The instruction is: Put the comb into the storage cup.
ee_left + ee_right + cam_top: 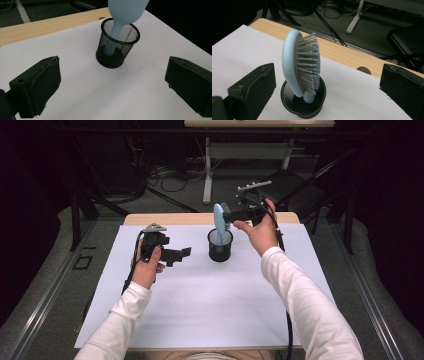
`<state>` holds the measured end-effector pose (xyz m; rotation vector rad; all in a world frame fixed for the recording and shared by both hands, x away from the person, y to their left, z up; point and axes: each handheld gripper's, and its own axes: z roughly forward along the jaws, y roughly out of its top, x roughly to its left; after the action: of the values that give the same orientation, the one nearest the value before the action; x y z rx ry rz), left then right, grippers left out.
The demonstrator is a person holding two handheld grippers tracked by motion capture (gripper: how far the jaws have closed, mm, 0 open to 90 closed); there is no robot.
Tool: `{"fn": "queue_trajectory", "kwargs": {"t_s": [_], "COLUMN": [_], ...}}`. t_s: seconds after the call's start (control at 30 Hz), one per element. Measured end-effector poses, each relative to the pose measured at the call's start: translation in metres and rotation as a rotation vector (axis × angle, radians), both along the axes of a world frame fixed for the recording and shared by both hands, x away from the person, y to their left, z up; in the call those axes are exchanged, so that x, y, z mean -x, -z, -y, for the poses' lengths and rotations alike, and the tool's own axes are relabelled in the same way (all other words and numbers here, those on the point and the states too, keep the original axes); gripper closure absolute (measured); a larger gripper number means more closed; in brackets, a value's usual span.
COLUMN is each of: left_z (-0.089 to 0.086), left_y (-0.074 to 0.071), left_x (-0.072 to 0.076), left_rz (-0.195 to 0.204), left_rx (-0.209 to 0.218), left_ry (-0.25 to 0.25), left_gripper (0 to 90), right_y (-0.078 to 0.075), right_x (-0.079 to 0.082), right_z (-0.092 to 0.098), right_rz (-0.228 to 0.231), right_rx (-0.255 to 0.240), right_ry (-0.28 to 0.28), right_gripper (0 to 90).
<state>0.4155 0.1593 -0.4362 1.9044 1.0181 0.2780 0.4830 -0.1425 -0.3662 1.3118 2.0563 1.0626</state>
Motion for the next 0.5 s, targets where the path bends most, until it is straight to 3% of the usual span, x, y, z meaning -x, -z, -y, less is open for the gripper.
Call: {"fn": "queue_trajectory", "kwargs": {"t_s": [0.27,0.5], "left_z": [-0.01,-0.02], "left_y": [-0.002,-0.007], "left_x": [0.004,0.01], "left_rz": [-0.006,0.015], "left_rx": [0.024,-0.001], "left_ry": [0.007,0.011], "left_gripper": [0.6,0.5], "right_y": [-0.003,-0.001], "right_x": [0.018,0.035], "right_z": [0.025,0.042], "right_rz": [0.025,0.031], "right_rx": [-0.031,-0.053], "right_ry": [-0.011,-0.013], "right_gripper": [0.1,0.1]}}
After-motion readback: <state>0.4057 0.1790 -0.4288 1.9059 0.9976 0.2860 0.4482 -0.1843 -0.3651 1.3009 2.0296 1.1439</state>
